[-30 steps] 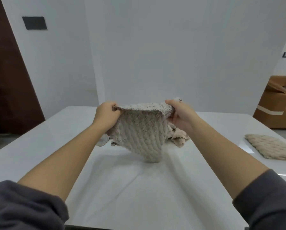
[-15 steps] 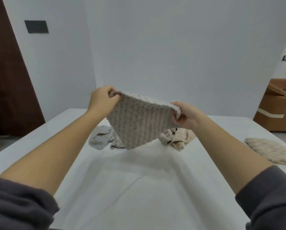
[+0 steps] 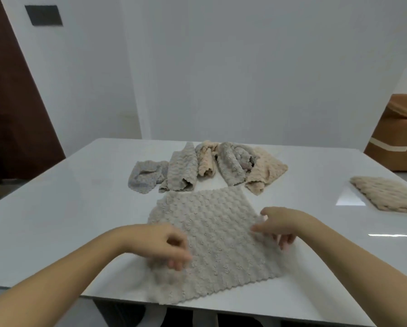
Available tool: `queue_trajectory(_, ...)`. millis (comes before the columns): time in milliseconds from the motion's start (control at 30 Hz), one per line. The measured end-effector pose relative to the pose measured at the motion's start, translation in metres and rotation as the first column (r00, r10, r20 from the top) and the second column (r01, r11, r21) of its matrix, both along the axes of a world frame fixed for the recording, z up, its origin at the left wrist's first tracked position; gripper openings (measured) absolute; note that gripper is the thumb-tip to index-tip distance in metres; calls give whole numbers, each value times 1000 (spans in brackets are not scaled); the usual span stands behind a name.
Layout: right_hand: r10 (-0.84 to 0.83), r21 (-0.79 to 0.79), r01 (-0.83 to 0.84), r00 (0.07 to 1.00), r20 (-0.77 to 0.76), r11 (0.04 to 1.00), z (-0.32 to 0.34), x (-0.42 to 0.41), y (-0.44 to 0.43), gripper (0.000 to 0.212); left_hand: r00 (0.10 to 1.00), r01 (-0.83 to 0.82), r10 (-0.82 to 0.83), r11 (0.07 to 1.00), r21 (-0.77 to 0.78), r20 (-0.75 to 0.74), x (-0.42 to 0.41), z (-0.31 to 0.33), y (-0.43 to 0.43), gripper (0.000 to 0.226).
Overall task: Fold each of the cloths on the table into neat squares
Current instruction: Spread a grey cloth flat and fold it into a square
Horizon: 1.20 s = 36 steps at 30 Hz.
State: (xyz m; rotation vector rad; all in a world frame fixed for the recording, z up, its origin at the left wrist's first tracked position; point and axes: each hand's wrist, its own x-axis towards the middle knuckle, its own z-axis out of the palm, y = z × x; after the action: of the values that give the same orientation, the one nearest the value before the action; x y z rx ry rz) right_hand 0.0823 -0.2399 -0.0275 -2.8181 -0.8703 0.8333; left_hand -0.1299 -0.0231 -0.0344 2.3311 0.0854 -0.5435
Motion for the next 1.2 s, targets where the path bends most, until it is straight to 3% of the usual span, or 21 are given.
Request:
queue_trajectory(67,109,-42,-101,945,307,994,-2,5,10,67,941,-281,267,959,41,208,14,-6,15,22)
queue_trajectory(133,167,98,-218,912,374,971,-14,5,27,65,773,-586,472,787,192,424,30,-23,30,14)
queue_trajectory(167,211,171,-289,906,367,942,-23,3,36,65,736,-652,508,709,268,447,38,-31,31,17)
queue_trajectory(267,347,204,-441,861,372,874,-50,-1,68,68,719,-695,575,621,363,391,60,-53,34,46)
queue_trajectory(367,347,212,-435,869,352,875,-68,0,92,73,626,-779,604,508,366,494,75,-60,51,48)
queue_trajectory(467,316,159,-392,878,360,906,-79,1,102,84,621,-784,595,481,392,511,85,-70,72,38)
queue_trajectory(600,243,179,-327,894,376,928,-87,-2,104,69,614,-789,501,405,461,610,93,-71,70,43)
queue_trajectory(667,214,187,-303,898,384,935,-90,-3,104,68,638,-760,347,428,490,687,95,-74,48,54)
queue_trajectory(700,196,194,-289,900,389,938,-92,-4,104,67,661,-723,290,495,482,693,95,-76,32,55)
queue_trajectory(767,166,202,-265,899,405,943,-93,-5,104,64,757,-593,252,653,471,603,96,-81,6,54)
queue_trajectory(833,149,191,-247,896,418,950,-93,-5,102,61,853,-480,257,728,489,454,98,-86,1,55)
queue_trajectory(1000,121,194,-218,902,414,957,-93,-7,94,63,875,-471,285,694,545,392,96,-89,27,59)
queue_trajectory(1200,120,214,-219,911,394,952,-92,-9,88,64,797,-603,451,596,530,401,86,-90,49,66)
